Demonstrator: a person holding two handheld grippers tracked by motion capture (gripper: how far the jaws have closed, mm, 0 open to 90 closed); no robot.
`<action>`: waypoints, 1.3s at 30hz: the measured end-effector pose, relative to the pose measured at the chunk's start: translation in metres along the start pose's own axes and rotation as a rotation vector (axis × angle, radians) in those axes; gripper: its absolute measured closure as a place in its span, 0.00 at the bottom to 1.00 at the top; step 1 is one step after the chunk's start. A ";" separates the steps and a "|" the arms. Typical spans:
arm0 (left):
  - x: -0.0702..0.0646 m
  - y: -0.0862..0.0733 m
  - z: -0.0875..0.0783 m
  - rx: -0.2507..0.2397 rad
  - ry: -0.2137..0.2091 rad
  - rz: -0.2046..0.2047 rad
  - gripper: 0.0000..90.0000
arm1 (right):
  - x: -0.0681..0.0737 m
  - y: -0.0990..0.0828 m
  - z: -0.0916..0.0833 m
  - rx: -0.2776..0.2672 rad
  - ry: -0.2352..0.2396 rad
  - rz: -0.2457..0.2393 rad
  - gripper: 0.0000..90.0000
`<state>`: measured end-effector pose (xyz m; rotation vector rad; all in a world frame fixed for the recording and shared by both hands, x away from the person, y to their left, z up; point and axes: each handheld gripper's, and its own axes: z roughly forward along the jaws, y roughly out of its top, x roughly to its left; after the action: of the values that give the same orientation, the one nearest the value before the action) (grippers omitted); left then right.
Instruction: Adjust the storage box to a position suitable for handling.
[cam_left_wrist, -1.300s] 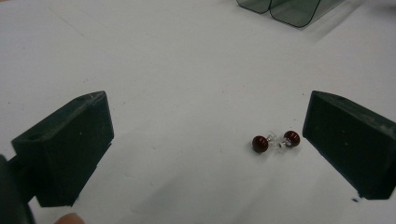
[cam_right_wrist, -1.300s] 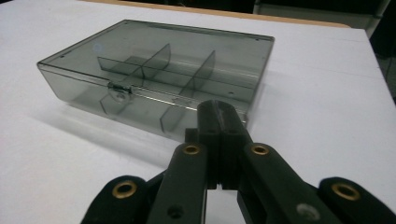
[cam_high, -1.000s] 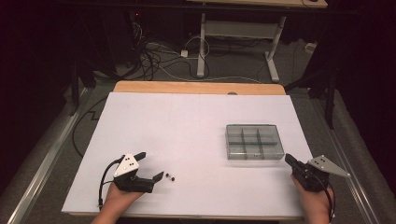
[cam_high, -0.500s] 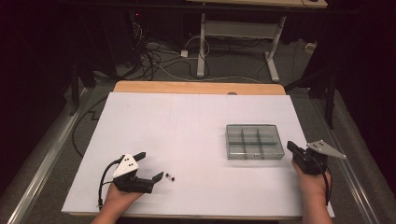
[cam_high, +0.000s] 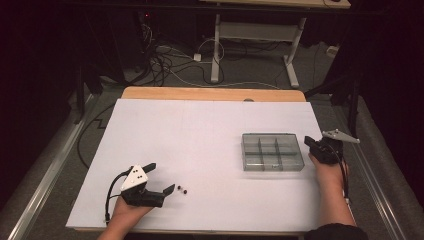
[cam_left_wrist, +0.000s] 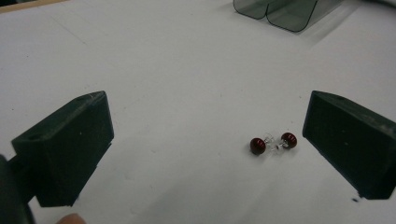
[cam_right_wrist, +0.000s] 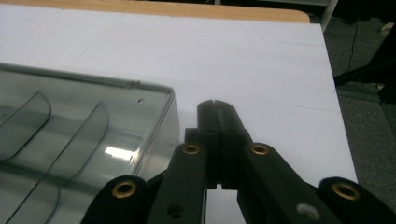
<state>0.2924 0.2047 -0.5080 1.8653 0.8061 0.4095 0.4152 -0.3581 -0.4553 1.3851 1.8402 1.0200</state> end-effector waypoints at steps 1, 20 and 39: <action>0.000 0.000 0.000 0.000 0.000 0.001 0.01 | 0.000 0.000 0.000 0.000 0.000 0.000 1.00; 0.000 0.000 0.000 -0.001 -0.007 0.007 0.01 | 0.002 0.025 0.038 0.052 0.055 -0.019 1.00; 0.000 0.000 0.000 0.001 -0.005 0.008 0.01 | 0.010 0.025 0.040 0.096 0.120 -0.017 1.00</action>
<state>0.2921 0.2045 -0.5082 1.8702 0.7952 0.4092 0.4576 -0.3361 -0.4550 1.3880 2.0086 1.0377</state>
